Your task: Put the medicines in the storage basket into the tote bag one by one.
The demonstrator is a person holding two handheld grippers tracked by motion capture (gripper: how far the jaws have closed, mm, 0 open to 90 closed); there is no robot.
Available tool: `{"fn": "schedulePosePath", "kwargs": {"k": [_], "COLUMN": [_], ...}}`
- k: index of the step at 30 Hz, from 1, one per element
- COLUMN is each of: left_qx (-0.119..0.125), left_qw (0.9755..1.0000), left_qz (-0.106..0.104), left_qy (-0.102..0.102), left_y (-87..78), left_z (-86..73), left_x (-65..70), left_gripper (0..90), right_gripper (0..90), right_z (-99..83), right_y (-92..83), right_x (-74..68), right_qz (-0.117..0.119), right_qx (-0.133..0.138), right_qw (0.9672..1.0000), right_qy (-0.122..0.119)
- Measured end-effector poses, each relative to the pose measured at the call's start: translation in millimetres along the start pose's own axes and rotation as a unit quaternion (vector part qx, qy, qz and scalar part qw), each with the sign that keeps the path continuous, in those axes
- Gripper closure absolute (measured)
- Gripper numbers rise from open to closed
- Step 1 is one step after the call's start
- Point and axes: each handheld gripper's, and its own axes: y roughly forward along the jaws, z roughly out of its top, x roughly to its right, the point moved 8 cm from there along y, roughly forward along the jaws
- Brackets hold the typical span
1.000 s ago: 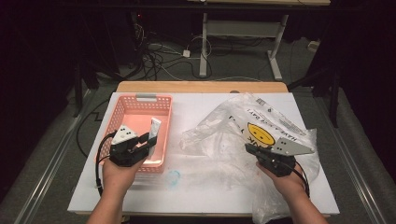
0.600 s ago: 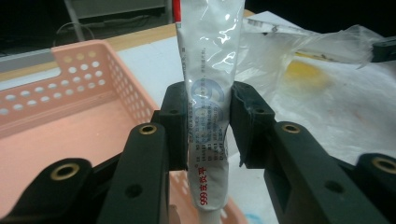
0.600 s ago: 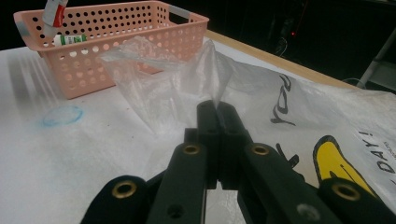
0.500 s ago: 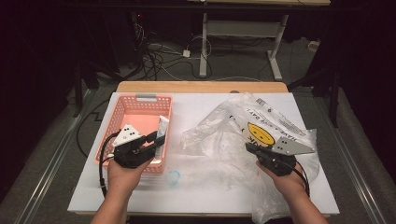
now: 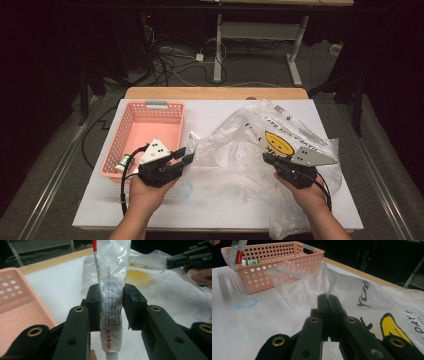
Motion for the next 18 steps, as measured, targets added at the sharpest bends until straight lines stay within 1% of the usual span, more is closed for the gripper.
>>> {"fn": "schedulePosePath", "kwargs": {"k": [5,9,12,18], "left_qx": [-0.012,-0.026,-0.035,-0.045], "left_qw": [0.9998,0.9991,0.9985,0.9976], "left_qz": [-0.016,-0.031,-0.038,-0.047], "left_qy": [0.005,0.012,0.016,0.023], "left_y": [11.1,19.7,26.3,35.0], "left_z": [-4.7,-10.5,-14.5,-19.9], "left_x": [10.6,19.5,25.2,32.6], "left_gripper": [67.2,67.2,67.1,67.1], "right_gripper": [90.0,90.0,90.0,90.0], "right_z": [0.6,0.4,0.1,0.3], "right_y": [-0.2,0.1,0.2,-0.5], "right_x": [-1.1,-1.3,-1.6,-1.6], "right_qz": [0.0,0.001,0.001,0.001], "right_qx": [0.0,0.0,-0.001,0.0], "right_qw": [1.0,1.0,1.0,1.0], "right_qy": [0.0,-0.001,-0.002,0.0]}}
